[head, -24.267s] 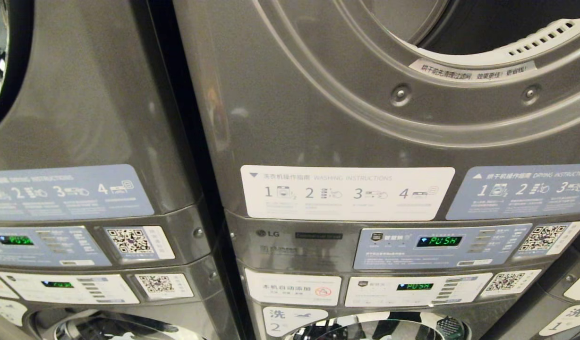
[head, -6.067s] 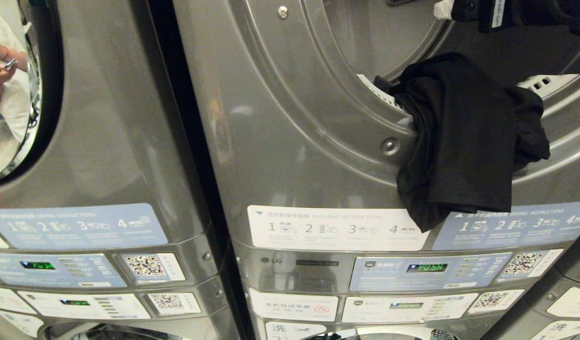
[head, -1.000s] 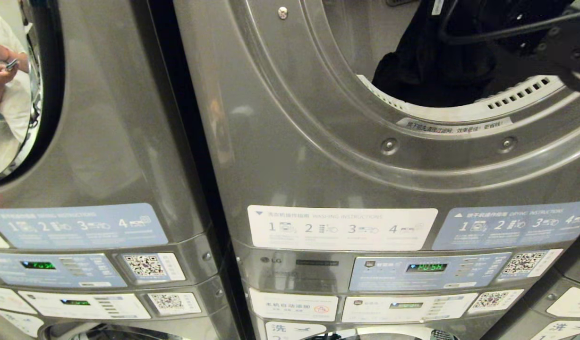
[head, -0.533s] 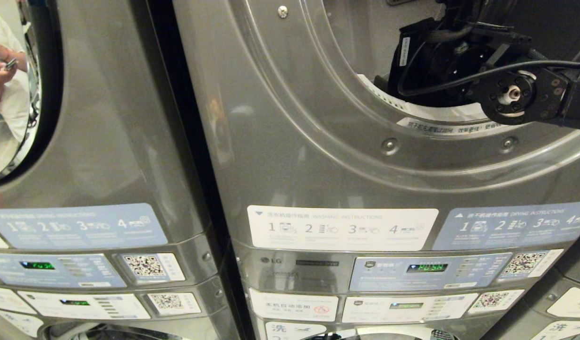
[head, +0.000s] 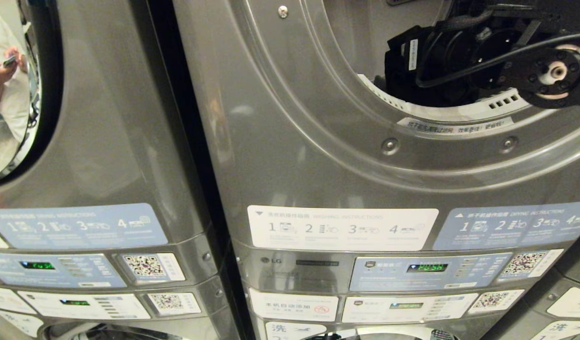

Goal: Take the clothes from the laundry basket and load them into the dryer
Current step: Put the clothes in the dryer, then close the dryer

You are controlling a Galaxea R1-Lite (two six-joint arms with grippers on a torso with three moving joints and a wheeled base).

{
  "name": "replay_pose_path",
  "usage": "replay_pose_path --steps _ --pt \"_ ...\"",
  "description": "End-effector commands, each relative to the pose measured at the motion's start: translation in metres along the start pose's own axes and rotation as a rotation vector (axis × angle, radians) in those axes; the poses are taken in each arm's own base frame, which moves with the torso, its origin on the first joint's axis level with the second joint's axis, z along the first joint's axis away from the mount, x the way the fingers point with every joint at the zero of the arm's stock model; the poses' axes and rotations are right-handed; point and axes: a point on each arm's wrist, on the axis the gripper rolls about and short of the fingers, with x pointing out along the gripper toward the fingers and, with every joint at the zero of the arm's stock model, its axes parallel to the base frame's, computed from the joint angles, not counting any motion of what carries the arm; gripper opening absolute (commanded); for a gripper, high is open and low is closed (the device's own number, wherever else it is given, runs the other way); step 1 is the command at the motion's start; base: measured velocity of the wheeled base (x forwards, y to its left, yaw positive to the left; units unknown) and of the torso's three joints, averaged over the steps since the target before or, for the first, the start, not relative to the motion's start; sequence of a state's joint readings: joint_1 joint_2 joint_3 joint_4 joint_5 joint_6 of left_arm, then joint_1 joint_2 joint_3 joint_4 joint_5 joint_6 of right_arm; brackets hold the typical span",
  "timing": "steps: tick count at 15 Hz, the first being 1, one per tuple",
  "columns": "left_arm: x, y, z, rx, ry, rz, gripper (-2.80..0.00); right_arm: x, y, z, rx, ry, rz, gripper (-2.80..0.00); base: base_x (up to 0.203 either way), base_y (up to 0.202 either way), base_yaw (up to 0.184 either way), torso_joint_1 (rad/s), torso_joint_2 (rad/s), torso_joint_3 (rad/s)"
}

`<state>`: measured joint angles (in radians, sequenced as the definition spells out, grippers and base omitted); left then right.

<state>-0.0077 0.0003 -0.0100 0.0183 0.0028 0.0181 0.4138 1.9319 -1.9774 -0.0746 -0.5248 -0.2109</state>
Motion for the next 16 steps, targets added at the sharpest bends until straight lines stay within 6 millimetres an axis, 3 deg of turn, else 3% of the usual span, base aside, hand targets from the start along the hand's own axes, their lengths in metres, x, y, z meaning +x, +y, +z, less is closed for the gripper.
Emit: replay_pose_path --steps 1,6,12,15,16 --pt "0.0 0.0 0.0 0.0 -0.001 0.0 -2.8 -0.025 -0.017 0.021 -0.004 0.006 0.008 0.0 0.0 0.0 0.0 0.0 0.0 0.0" --pt "0.0 0.0 0.0 0.0 -0.001 0.0 -2.8 -0.076 -0.043 0.039 -0.045 0.101 0.108 0.0 0.0 0.0 0.0 0.0 0.0 0.0" --pt "0.0 0.0 0.0 0.0 -0.001 0.0 -2.8 -0.112 -0.042 0.047 -0.06 0.129 0.252 0.0 0.0 0.0 0.0 0.0 0.0 0.0" --pt "0.0 0.0 0.0 0.0 -0.001 0.0 -2.8 -0.139 -0.047 0.047 -0.062 0.126 0.304 0.0 0.0 0.0 0.0 0.0 0.0 0.0" --pt "0.0 0.0 0.0 0.0 -0.001 0.0 -2.8 -0.153 -0.051 0.044 -0.071 0.134 0.325 -2.8 0.0 0.0 0.0 0.0 0.0 0.0"
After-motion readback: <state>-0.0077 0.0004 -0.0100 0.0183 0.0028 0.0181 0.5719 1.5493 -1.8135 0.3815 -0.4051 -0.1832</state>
